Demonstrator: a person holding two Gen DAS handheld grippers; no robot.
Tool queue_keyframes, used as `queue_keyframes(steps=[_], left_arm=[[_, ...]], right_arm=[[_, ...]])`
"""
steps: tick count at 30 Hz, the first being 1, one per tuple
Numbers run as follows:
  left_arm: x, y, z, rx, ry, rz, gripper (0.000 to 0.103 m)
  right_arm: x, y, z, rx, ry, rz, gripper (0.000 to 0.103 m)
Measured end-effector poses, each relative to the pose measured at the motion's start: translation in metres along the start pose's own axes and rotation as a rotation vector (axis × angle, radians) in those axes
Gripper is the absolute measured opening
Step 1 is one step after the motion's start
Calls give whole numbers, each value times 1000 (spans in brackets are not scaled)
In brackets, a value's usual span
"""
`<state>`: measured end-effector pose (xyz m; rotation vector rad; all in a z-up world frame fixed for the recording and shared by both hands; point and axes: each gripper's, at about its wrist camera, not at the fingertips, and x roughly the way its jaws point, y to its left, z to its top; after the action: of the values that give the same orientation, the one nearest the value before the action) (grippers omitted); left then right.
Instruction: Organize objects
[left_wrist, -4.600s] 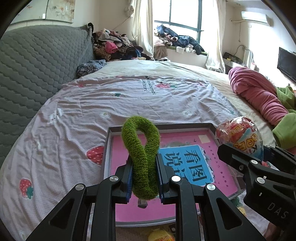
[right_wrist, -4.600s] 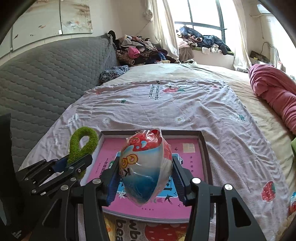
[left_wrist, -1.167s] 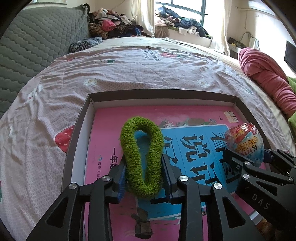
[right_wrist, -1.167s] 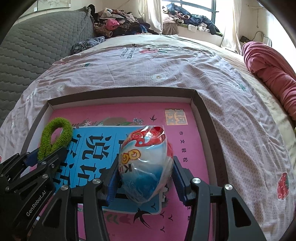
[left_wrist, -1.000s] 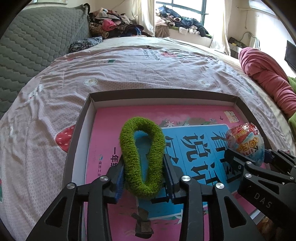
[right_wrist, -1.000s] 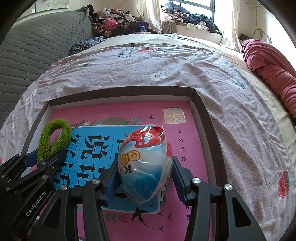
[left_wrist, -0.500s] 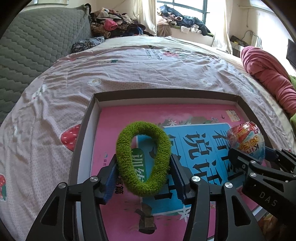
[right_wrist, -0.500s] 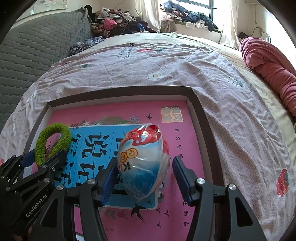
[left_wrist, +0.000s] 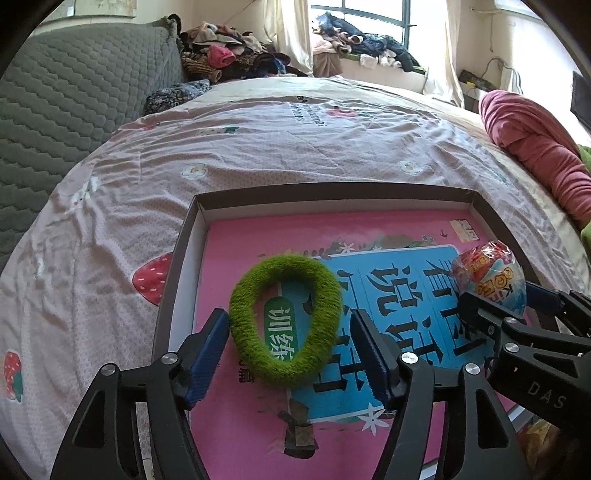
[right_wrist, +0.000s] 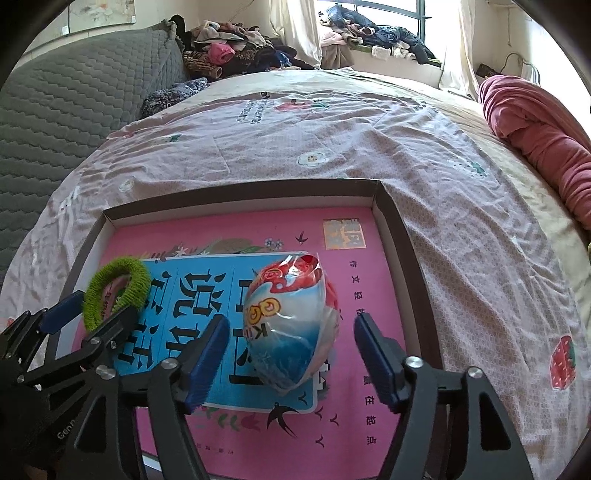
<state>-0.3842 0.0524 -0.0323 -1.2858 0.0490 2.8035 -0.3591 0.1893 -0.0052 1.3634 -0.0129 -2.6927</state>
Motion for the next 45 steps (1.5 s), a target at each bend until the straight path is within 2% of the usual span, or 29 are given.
queue_keyframes(steps=[24, 35, 38, 42, 45], left_arm=[[-15, -2, -1, 25, -15, 3, 77], [-30, -1, 0, 21, -43, 16, 79], [-34, 0, 0, 16, -53, 21, 80], [-38, 0, 0, 18, -62, 23, 82], [-41, 1, 1, 8, -59, -4, 82]], right_arm=[[-24, -1, 4, 20, -61, 25, 78], [-40, 1, 7, 11, -94, 4, 80], [-47, 1, 7, 11, -108, 5, 85], [-56, 1, 9, 9, -131, -2, 86], [-59, 1, 10, 14, -134, 14, 88]])
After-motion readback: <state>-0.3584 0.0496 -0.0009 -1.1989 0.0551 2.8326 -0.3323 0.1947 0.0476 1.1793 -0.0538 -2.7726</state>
